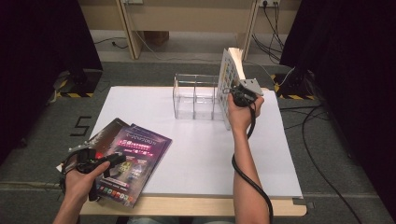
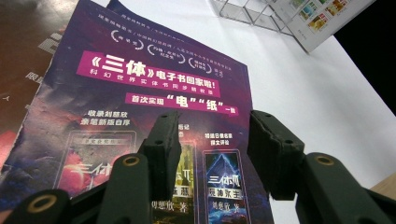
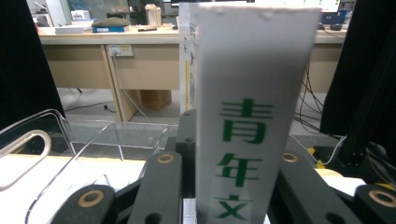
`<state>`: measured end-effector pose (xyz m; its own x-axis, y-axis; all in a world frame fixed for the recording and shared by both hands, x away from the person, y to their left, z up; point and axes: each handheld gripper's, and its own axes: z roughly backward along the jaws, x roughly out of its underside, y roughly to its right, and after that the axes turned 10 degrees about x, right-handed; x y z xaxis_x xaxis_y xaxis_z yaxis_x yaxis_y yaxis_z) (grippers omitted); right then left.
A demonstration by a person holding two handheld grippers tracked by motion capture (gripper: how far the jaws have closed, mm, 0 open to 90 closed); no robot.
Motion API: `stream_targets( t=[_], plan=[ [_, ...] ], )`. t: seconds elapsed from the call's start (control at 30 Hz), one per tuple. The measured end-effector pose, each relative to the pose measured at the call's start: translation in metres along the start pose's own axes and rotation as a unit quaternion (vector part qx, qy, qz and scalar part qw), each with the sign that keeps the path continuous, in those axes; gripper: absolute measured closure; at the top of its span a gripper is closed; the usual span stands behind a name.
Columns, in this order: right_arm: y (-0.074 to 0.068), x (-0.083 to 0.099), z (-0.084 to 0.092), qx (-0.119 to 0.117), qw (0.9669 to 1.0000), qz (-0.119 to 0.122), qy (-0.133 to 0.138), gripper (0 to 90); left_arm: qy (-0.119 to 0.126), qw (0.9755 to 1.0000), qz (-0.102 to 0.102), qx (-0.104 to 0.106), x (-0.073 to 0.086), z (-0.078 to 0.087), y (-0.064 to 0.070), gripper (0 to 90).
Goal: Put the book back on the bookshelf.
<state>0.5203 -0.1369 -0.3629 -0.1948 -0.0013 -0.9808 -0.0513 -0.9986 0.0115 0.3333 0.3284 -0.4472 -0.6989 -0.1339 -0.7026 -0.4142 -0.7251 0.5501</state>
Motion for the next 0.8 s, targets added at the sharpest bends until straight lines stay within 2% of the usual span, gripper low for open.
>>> stream_targets(
  t=[0.23, 0.6, 0.8],
  plan=[
    [0.001, -0.005, 0.003, 0.004, 1.0000, 0.008, 0.002, 67.7, -0.001, 1.0000, -0.001, 0.000, 0.000, 0.000, 0.000, 53.2],
    [0.010, -0.006, 0.010, -0.004, 0.9999, -0.006, -0.013, 57.7, -0.001, 1.0000, -0.004, -0.006, 0.001, 0.000, 0.001, 52.2],
    [0.014, -0.003, 0.017, -0.010, 0.9996, -0.013, -0.022, 55.0, 0.001, 0.9999, -0.006, -0.009, 0.000, 0.000, 0.002, 50.4]
  ],
)
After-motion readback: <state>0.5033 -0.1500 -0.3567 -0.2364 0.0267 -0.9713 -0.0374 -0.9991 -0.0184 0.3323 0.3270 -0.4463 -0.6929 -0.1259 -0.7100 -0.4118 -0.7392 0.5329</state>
